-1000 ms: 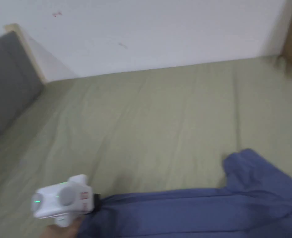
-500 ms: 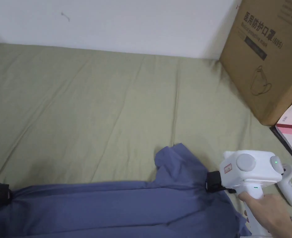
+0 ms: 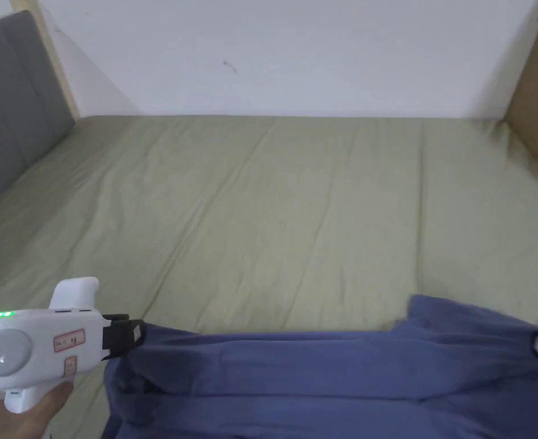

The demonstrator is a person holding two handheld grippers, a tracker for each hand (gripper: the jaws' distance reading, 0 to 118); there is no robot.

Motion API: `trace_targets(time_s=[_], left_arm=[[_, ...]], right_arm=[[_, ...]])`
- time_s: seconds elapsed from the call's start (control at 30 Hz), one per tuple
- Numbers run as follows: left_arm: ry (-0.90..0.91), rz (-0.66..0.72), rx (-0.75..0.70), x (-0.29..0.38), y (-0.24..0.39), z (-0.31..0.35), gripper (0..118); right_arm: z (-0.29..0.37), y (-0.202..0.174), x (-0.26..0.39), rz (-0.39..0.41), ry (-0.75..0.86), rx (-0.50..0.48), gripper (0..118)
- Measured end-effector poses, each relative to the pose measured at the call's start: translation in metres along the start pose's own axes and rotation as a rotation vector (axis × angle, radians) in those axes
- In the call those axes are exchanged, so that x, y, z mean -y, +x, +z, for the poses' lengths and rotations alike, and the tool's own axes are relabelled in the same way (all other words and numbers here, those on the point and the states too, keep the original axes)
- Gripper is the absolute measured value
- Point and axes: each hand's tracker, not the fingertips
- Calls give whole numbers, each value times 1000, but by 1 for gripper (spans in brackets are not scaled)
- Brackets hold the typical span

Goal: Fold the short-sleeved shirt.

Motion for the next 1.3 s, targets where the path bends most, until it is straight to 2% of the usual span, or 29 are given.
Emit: trace_targets(time_s=[0.17,0.3,0.47,0.5,0.6,0.63,0.67,0.7,0.73,0.77,0.83,0.93,1.0,1.03,1.13,1.17,1.23,1.27,1.3], left_arm=[[-22,-35,38,62,-2,54,1],[-31,-9,35,108,-11,66,1],[-69,39,16,137,-29,46,1],[-70,40,12,139,-30,41,1],[-60,59,0,141,-32,33,1],[-54,61,-5,141,-33,31,1],[-50,57,-13,140,-34,28,2],[-46,60,-11,141,-34,28,24],[-48,69,-5,140,-35,28,54],[-49,73,-20,140,-35,30,71],[17,45,-44,137,-31,45,75],[169,-13,-63,125,-10,83,75],[260,-59,-60,115,13,111,75],[305,-89,-76,111,25,123,75],[383,-164,-82,100,60,143,75],[380,-171,-80,98,70,145,75],[384,-181,-63,97,82,143,73],[398,-179,-50,98,88,143,70],[404,-179,-36,99,93,142,59]], right_arm=[[72,-2,75,-34,34,4,3],[91,1,132,-91,15,21,3],[60,6,173,-147,-59,51,3],[47,24,180,-155,-60,64,3],[34,30,186,-178,-40,62,3],[29,37,189,-176,-29,78,5],[26,42,188,-177,-30,72,14],[24,46,188,-180,-28,66,38],[24,51,187,-190,-25,59,58],[30,46,188,-201,-20,50,68],[41,48,184,-208,37,50,68],[72,37,175,-143,180,86,68],[93,24,163,-92,284,69,68],[109,-3,155,-60,330,62,68],[124,-38,139,6,422,61,68],[133,-66,128,30,434,44,68],[133,-87,121,69,449,0,68],[131,-96,119,70,443,-14,67],[132,-105,112,81,422,-47,58]])
